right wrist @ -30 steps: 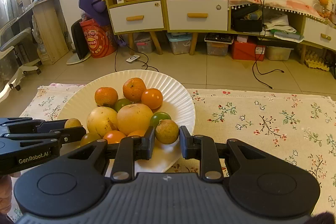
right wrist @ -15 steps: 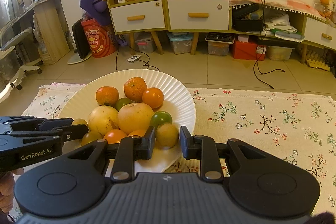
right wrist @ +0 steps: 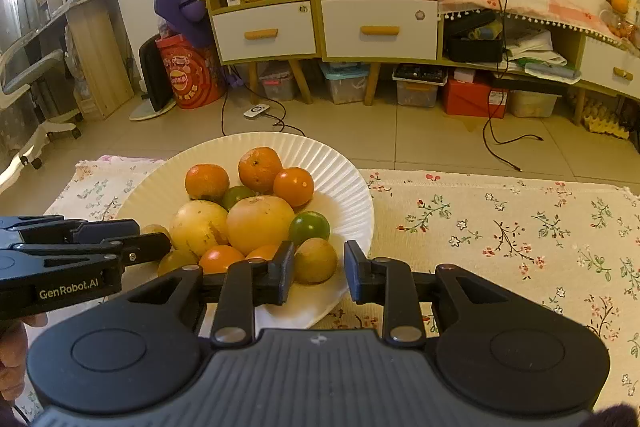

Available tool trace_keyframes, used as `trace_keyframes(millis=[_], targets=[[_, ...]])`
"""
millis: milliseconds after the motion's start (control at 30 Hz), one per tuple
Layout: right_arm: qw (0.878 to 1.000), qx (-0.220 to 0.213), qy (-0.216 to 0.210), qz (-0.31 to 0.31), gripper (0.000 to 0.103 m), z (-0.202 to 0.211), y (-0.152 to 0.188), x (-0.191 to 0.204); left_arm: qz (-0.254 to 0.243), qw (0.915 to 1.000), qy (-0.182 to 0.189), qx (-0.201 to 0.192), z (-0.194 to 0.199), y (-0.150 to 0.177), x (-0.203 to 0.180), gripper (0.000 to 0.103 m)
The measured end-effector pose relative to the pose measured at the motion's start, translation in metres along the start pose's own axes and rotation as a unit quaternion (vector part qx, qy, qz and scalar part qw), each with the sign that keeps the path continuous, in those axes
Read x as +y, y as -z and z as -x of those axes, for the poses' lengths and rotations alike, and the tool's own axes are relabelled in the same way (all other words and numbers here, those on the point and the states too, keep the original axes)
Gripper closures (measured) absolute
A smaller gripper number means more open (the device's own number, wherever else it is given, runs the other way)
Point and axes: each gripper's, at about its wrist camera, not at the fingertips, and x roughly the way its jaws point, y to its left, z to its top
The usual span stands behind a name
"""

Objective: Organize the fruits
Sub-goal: 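Lower the small fruits into the bowl and open both tools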

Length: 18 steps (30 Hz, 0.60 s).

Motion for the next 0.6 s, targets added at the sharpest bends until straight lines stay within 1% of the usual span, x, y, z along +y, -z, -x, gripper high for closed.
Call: trace_keyframes(millis=[167, 267, 333, 400, 500, 533, 600], targets=[[1.0, -0.001, -0.001, 0.0, 0.076, 0.001, -0.001, 0.001, 0.001, 1.0, -0.003, -0.004, 0.002, 0.0, 0.0, 0.077], [1.0, -0.003, 0.002, 0.002, 0.073, 0.001, -0.002, 0.001, 0.002, 1.0, -0.004, -0.004, 0.002, -0.001, 0.0, 0.073], [1.0, -0.004, 0.003, 0.0, 0.068, 0.003, -0.002, 0.001, 0.003, 1.0, -0.005, -0.004, 0.003, -0.002, 0.0, 0.067], [1.0, -0.007, 0.004, -0.002, 0.066, 0.004, -0.003, 0.001, 0.006, 0.9999, -0.007, -0.006, 0.004, -0.003, 0.002, 0.064], [1.0, -0.011, 0.007, -0.008, 0.059, 0.008, -0.005, -0.002, 0.012, 0.9999, -0.008, -0.008, 0.007, -0.004, 0.004, 0.061], [1.0, -0.013, 0.008, -0.011, 0.056, 0.009, -0.005, -0.003, 0.014, 0.9998, -0.009, -0.009, 0.008, -0.004, 0.005, 0.058], [1.0, -0.015, 0.009, -0.015, 0.053, 0.011, -0.006, -0.004, 0.019, 0.9997, -0.012, -0.008, 0.009, -0.005, 0.007, 0.055]])
